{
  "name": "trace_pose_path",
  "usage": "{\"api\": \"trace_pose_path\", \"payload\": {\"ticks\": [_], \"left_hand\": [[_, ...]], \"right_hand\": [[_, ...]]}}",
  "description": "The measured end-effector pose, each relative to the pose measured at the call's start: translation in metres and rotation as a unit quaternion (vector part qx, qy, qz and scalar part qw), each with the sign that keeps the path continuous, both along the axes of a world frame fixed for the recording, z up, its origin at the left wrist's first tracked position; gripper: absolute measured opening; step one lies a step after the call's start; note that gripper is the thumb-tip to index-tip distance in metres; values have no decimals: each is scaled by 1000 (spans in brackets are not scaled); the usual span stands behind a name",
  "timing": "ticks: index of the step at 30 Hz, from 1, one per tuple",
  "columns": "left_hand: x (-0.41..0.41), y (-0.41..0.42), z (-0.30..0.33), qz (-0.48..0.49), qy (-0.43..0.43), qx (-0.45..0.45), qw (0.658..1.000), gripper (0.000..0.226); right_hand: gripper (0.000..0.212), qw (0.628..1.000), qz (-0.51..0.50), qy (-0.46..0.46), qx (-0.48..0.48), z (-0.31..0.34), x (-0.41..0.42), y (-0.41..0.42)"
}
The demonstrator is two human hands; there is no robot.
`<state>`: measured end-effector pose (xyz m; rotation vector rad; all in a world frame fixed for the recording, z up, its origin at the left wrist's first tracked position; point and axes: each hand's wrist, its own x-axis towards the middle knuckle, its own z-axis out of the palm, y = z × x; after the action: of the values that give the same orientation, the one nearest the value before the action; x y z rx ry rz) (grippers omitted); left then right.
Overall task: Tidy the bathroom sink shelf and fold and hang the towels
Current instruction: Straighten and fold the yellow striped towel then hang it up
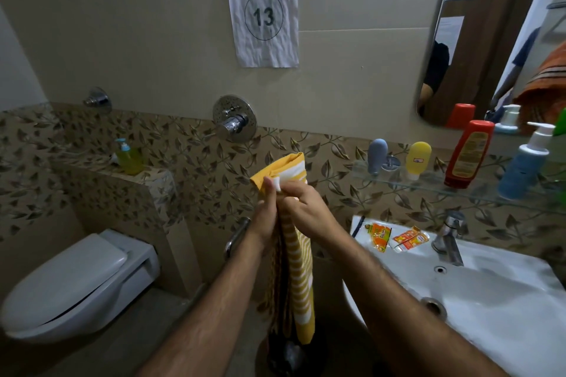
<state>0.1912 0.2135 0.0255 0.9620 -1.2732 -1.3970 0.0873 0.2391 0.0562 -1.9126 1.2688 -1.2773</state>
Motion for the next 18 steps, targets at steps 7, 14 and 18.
{"api": "trace_pose_path", "payload": {"ticks": [7, 14, 18], "left_hand": [[6, -2, 20, 51, 58, 5, 997, 53], [12, -2, 36, -32, 153, 45, 987, 50], [10, 1, 46, -79, 202, 45, 975, 53]], "right_hand": [[55, 964, 173, -139, 145, 9, -20, 6], [28, 964, -97, -245, 31, 10, -59, 4], [81, 975, -73, -181, 106, 16, -87, 3]]}}
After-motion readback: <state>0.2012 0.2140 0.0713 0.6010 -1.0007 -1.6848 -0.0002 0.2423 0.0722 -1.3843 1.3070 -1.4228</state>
